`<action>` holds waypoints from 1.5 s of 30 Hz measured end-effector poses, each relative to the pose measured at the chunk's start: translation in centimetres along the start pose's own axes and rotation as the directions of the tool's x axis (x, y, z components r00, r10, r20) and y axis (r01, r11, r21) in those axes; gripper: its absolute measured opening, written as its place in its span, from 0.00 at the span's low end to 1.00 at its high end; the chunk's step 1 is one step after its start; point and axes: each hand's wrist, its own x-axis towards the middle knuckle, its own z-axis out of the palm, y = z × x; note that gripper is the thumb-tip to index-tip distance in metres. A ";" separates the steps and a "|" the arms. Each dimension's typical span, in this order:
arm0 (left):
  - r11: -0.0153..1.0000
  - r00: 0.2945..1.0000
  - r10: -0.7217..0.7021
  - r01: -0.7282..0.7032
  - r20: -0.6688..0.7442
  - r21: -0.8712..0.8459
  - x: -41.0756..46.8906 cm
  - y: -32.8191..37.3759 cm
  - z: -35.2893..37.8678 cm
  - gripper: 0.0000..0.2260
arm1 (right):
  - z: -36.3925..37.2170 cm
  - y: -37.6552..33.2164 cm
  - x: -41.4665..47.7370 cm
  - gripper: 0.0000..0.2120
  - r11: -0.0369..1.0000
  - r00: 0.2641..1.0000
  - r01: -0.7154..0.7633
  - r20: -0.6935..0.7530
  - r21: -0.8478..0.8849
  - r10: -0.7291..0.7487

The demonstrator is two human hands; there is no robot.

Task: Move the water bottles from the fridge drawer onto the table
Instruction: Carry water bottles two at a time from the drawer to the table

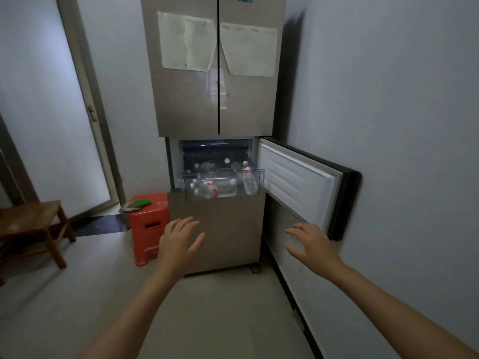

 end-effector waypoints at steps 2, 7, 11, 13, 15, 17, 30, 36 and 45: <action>0.999 0.999 -0.046 0.046 0.017 0.026 1.6 -1.1 1.7 0.26 | 1.8 1.5 2.4 0.32 0.999 0.999 0.010 0.032 0.030 -0.011; 0.991 0.993 -0.111 0.107 0.043 0.079 4.5 -4.5 5.4 0.26 | 5.9 4.2 7.4 0.28 0.997 0.995 0.041 0.090 0.060 -0.046; 0.985 0.989 -0.146 0.141 0.039 0.101 8.3 -7.7 8.2 0.24 | 8.8 5.3 12.8 0.26 0.996 0.993 0.036 0.111 0.077 -0.045; 0.980 0.984 -0.177 0.173 0.028 0.102 10.9 -9.1 9.5 0.17 | 10.1 5.8 15.9 0.26 0.995 0.991 0.047 0.121 0.092 -0.058; 0.978 0.981 -0.193 0.191 0.023 0.083 14.0 -10.8 11.0 0.18 | 11.7 6.5 19.6 0.23 0.996 0.988 0.069 0.133 0.064 -0.077; 0.982 0.984 -0.177 0.176 0.009 0.062 17.2 -12.1 12.2 0.23 | 12.8 7.0 22.7 0.21 0.996 0.985 0.079 0.151 0.031 -0.083; 0.996 0.999 -0.031 0.030 0.008 0.084 34.2 -18.0 21.2 0.23 | 19.7 11.5 39.5 0.20 0.988 0.979 -0.089 0.194 0.125 0.063; 0.998 1.000 -0.005 0.007 -0.019 0.063 39.7 -19.2 25.2 0.18 | 21.3 15.0 46.1 0.18 0.960 0.984 -0.164 0.111 0.227 0.141; 0.980 0.990 -0.131 0.122 0.047 0.158 49.7 -20.2 31.2 0.21 | 25.8 19.9 59.4 0.20 0.927 0.972 -0.218 0.149 0.305 0.180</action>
